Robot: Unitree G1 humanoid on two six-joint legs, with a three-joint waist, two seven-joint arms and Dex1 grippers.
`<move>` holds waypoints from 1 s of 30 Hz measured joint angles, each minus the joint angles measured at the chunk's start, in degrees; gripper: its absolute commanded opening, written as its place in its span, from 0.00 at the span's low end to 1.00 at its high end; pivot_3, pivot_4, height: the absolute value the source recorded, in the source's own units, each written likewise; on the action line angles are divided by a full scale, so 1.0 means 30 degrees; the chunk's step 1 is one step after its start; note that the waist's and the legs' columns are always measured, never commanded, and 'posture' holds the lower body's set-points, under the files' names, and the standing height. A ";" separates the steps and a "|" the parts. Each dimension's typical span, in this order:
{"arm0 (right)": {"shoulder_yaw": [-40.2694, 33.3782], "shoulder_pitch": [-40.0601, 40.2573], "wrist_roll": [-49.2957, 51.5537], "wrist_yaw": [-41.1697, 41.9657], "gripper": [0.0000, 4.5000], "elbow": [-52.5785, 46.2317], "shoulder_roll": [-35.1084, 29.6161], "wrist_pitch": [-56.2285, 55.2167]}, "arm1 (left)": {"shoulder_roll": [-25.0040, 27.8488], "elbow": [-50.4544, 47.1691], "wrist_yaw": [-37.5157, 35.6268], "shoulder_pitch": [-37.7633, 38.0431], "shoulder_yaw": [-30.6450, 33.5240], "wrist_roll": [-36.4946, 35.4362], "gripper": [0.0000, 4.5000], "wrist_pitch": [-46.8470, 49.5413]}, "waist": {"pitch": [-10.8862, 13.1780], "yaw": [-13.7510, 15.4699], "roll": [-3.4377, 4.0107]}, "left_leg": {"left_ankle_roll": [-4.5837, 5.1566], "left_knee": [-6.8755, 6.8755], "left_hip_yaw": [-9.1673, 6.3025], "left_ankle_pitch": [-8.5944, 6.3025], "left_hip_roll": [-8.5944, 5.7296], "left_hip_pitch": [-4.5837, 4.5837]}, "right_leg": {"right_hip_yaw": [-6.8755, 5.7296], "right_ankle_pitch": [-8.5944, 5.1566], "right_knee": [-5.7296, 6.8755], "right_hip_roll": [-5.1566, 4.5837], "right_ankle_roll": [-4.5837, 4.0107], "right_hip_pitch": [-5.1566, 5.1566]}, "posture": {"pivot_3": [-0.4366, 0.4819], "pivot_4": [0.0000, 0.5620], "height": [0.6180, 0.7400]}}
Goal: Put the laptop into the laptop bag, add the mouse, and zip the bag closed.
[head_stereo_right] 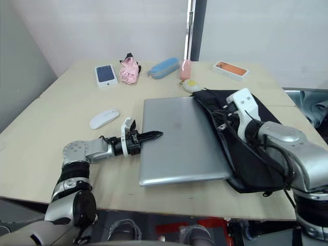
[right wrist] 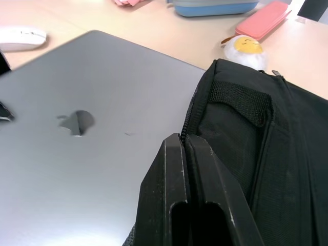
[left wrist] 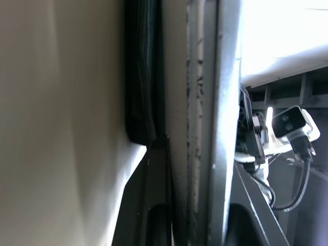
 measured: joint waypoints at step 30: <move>0.2473 -0.1153 0.2204 -0.6554 0.01 -0.1715 0.7290 0.3234 | -0.1717 -0.2686 0.1782 0.0927 -0.1004 -0.0681 0.07 0.0129 | 0.0007 -0.0060 0.0013 | -0.0107 -0.0008 -0.0047 -0.0040 -0.0003 -0.0016 | -0.0039 0.0148 -0.0045 -0.0002 0.0254 -0.0003 | 0.48 0.27 1.00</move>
